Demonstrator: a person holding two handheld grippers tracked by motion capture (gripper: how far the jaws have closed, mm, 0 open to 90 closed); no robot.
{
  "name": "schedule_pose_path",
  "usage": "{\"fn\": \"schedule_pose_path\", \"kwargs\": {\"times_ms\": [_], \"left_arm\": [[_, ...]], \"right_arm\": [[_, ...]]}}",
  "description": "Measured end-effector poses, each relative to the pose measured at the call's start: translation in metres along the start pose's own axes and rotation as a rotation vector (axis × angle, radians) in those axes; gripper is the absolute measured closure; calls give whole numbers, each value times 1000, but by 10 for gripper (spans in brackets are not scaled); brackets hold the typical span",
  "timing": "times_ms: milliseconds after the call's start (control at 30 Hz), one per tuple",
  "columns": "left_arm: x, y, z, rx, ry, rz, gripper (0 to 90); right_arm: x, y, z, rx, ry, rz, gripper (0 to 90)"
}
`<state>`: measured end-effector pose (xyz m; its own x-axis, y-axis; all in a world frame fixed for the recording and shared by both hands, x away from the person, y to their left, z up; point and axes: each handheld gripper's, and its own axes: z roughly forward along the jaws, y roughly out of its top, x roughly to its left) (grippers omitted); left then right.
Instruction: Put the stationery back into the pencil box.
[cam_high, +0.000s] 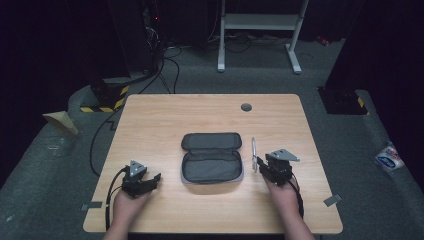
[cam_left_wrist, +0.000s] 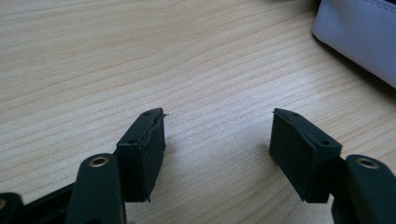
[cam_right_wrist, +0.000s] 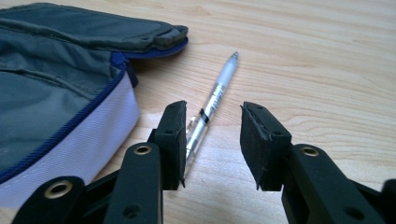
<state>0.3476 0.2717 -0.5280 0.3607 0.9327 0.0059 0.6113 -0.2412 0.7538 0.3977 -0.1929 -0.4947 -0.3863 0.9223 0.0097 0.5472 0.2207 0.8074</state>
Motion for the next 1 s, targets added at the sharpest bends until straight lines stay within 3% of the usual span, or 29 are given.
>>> {"fn": "schedule_pose_path", "kwargs": {"times_ms": [200, 267, 600, 733, 833, 1000], "left_arm": [[0, 0, 0, 1, 0, 0, 358], [0, 0, 0, 1, 0, 0, 358], [0, 0, 0, 1, 0, 3, 357], [0, 0, 0, 0, -1, 0, 357], [0, 0, 0, 0, -1, 4, 356], [0, 0, 1, -3, -3, -1, 355]], "right_arm": [[-4, 0, 7, 8, 3, 17, 563], [-3, 3, 11, 34, -25, 0, 557], [0, 23, 32, 99, -22, 2, 533], [0, 29, 41, 125, -3, 26, 554], [2, 30, 47, 140, -25, 9, 573], [2, 30, 56, 181, -27, 37, 611]]}}
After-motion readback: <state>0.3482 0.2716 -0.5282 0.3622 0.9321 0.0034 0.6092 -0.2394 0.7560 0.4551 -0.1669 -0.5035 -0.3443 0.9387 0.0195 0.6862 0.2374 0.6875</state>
